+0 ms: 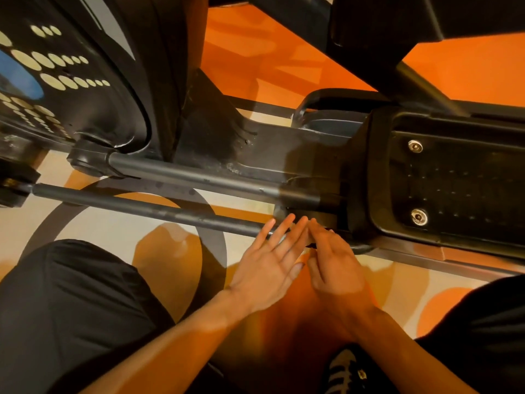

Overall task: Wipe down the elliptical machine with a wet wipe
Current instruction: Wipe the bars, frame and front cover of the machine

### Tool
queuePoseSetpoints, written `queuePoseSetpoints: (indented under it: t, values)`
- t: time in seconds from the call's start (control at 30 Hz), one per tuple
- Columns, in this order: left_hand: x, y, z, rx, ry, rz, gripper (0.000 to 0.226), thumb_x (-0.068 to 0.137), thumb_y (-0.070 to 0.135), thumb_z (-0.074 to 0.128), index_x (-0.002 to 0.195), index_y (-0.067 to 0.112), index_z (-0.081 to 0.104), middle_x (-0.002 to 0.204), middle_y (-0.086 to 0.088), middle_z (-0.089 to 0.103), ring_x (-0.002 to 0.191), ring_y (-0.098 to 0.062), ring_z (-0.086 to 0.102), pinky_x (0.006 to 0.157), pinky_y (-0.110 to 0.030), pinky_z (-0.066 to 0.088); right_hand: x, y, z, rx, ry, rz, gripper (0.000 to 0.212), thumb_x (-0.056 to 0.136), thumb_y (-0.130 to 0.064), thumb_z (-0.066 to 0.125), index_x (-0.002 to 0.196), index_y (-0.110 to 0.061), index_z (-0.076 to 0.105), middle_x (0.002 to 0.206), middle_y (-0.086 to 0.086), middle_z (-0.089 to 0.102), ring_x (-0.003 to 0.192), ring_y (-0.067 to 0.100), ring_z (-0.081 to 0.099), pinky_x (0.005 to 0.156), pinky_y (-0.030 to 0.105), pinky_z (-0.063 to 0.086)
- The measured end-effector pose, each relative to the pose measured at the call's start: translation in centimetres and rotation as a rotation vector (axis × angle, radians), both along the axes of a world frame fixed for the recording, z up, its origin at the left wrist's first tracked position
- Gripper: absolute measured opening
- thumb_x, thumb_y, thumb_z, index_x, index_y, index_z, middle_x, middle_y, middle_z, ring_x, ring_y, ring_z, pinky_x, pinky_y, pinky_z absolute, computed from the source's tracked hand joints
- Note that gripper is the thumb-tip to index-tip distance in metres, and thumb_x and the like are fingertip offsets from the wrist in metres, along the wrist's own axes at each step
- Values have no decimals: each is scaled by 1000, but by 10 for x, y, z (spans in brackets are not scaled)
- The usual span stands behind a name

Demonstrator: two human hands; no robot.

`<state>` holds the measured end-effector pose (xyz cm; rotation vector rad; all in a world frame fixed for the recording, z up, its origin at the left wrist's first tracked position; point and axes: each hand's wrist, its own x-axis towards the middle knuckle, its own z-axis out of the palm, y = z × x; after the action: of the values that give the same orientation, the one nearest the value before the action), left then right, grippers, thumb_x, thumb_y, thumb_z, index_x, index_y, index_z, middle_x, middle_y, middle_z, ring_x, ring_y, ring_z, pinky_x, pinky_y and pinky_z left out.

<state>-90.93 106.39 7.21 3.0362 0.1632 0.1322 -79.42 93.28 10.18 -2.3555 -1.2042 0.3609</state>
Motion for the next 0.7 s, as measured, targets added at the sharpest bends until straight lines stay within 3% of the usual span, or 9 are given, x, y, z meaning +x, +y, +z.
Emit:
queuePoseSetpoints:
  t: [0.07, 0.27, 0.37, 0.5, 0.63, 0.7]
  values:
    - [1, 5, 0, 32, 31, -29, 61, 111, 40, 22, 164, 10, 25, 171, -8, 23, 161, -27, 8, 129, -49, 5, 13, -2, -5, -4, -184, 114, 56, 95, -30, 41, 141, -2, 54, 135, 15, 64, 115, 30, 65, 100, 38, 51]
    - [-13, 38, 5, 145, 147, -9, 67, 110, 50, 26, 161, 7, 31, 165, -15, 36, 160, -31, 14, 129, -51, 4, 44, 13, -11, 14, -407, 400, 48, 101, -30, 46, 139, -4, 60, 132, 14, 67, 108, 29, 69, 92, 39, 57]
    - [-23, 43, 7, 82, 172, 106, 73, 110, 56, 25, 159, 3, 34, 166, -20, 31, 160, -32, 9, 129, -50, 4, 51, 37, -10, 25, -403, 568, 51, 100, -36, 44, 139, -8, 61, 132, 8, 67, 108, 24, 68, 91, 35, 57]
    - [-4, 22, 4, -100, 124, 161, 83, 108, 60, 28, 163, -2, 17, 171, -21, 9, 161, -29, -5, 131, -45, -1, 56, 49, -14, 21, -322, 595, 51, 101, -38, 49, 141, -8, 59, 133, 6, 67, 111, 22, 68, 92, 32, 56]
    - [0, 22, -9, -11, 128, 155, 79, 106, 59, 28, 162, 3, 22, 166, -21, 31, 160, -33, 11, 129, -51, 7, 61, 46, -17, 6, -251, 587, 60, 102, -42, 42, 147, -4, 50, 141, 9, 60, 123, 23, 59, 101, 34, 51]
    - [-14, 38, -11, 77, 174, 132, 77, 106, 61, 24, 160, 6, 27, 161, -18, 41, 159, -31, 16, 128, -53, 10, 59, 46, -17, 27, -324, 655, 59, 101, -39, 46, 147, -3, 50, 141, 10, 59, 121, 22, 55, 99, 36, 52]
